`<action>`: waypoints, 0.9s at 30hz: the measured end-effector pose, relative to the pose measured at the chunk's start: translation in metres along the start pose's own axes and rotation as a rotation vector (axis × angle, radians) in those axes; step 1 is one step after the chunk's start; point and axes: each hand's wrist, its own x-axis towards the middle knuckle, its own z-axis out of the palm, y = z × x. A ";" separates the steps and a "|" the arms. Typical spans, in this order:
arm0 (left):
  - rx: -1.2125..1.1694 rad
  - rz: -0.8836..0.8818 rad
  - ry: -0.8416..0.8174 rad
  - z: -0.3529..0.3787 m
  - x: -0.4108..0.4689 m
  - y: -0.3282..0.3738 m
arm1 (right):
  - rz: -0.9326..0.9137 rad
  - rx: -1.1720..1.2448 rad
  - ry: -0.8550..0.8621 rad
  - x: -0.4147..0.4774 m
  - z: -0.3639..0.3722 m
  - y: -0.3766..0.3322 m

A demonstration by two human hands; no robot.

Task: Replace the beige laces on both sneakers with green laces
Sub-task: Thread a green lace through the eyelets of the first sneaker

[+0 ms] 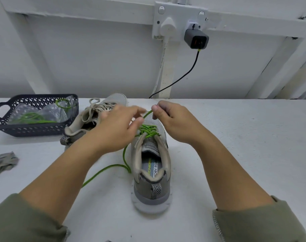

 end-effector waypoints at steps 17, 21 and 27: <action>-0.422 -0.053 -0.002 0.006 -0.019 -0.002 | 0.004 0.061 -0.009 -0.016 0.003 0.016; -0.539 -0.016 0.026 0.014 -0.019 -0.001 | -0.007 0.016 -0.066 -0.019 0.003 0.016; -0.533 -0.013 0.166 0.026 -0.016 -0.005 | 0.125 0.122 -0.055 -0.028 0.001 0.013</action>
